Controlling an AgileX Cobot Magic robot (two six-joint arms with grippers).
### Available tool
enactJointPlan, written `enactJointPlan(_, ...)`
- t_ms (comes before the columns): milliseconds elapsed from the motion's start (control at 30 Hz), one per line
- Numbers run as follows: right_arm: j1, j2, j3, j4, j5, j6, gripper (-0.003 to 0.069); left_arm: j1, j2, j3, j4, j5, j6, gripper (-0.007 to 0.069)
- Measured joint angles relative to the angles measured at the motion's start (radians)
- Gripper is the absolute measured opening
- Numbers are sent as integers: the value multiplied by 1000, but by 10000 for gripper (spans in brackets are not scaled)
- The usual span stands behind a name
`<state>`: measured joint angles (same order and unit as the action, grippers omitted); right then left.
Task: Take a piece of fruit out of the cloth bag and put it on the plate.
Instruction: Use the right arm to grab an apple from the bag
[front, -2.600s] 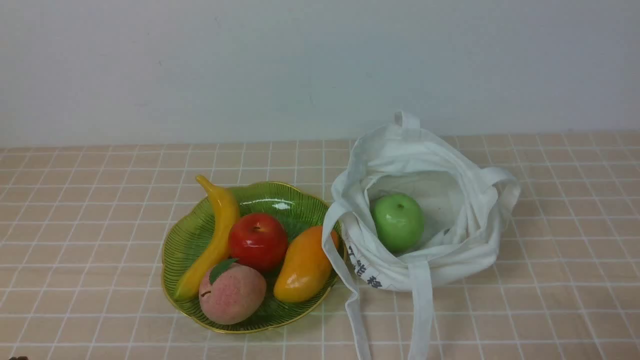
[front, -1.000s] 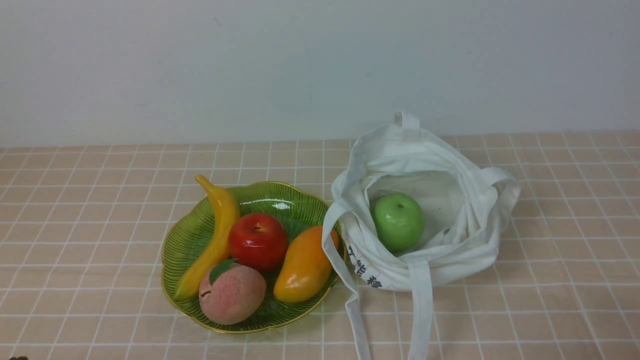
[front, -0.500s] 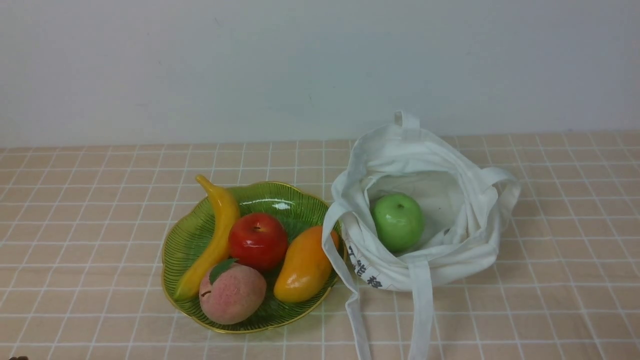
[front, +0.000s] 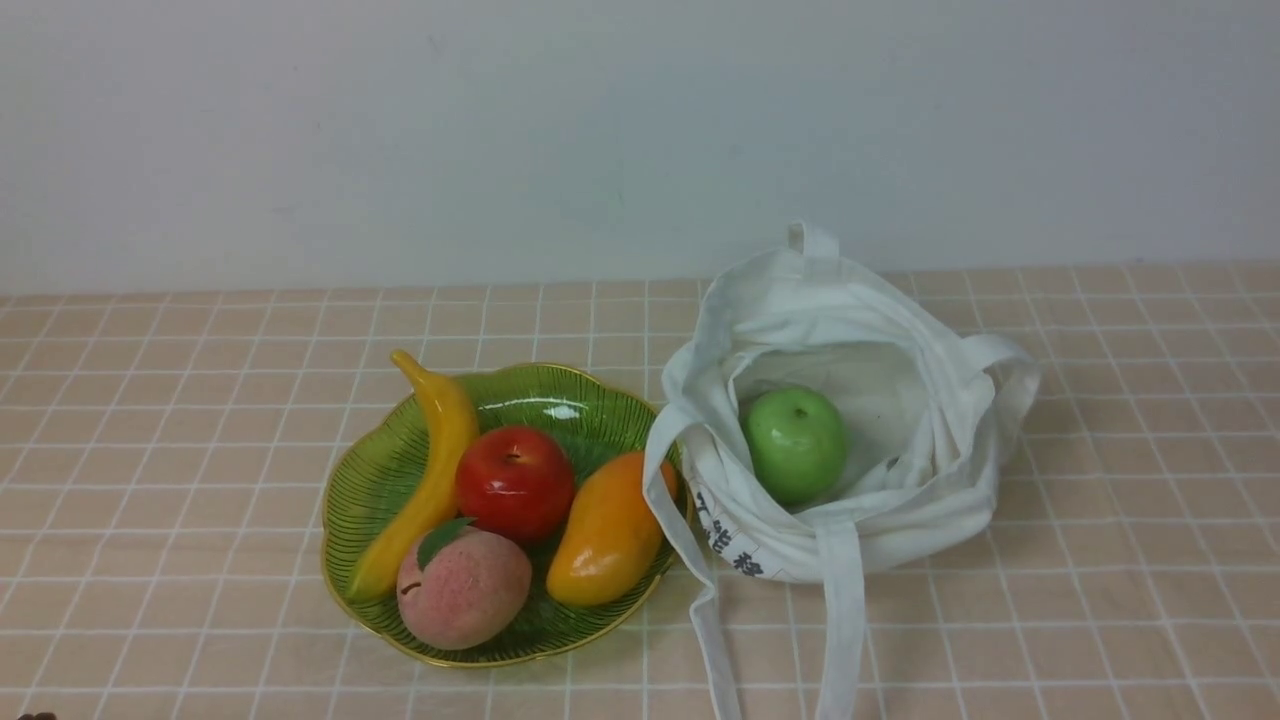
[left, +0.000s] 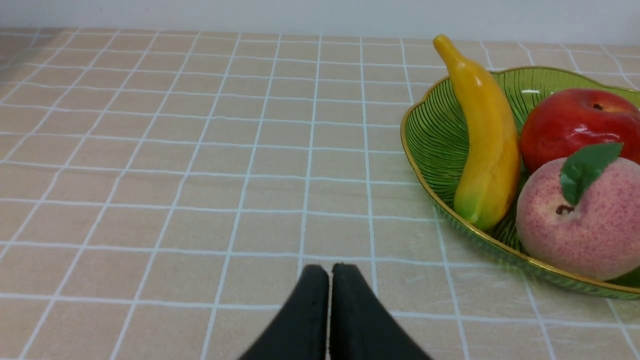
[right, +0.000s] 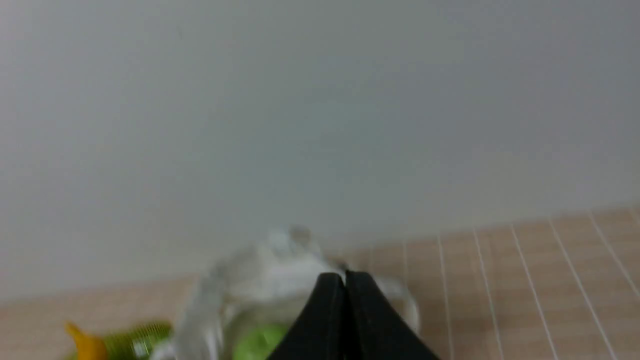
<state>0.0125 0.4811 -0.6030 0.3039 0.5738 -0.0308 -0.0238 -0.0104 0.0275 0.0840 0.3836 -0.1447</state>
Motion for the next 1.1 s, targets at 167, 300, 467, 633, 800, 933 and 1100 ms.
enactJointPlan(167, 0, 322, -16, 55, 124, -56, -15, 0, 0, 0, 0, 0, 0, -8)
enactJointPlan(300, 11, 486, -16, 202, 130, -210, -12, 0, 0, 0, 0, 0, 0, -8)
enactJointPlan(467, 153, 703, -66, 462, 97, -525, 43, 0, 0, 0, 0, 0, 0, -8)
enactJointPlan(633, 283, 872, -220, 508, 54, -647, 176, 0, 0, 0, 0, 0, 0, -8)
enactJointPlan(800, 317, 1036, -385, 443, 27, -662, 379, 0, 0, 0, 0, 0, 0, -8)
enactJointPlan(933, 317, 1148, -481, 429, 16, -655, 556, 0, 0, 0, 0, 0, 0, -8)
enactJointPlan(1100, 317, 1298, -593, 425, 4, -654, 683, 0, 0, 0, 0, 0, 0, -8)
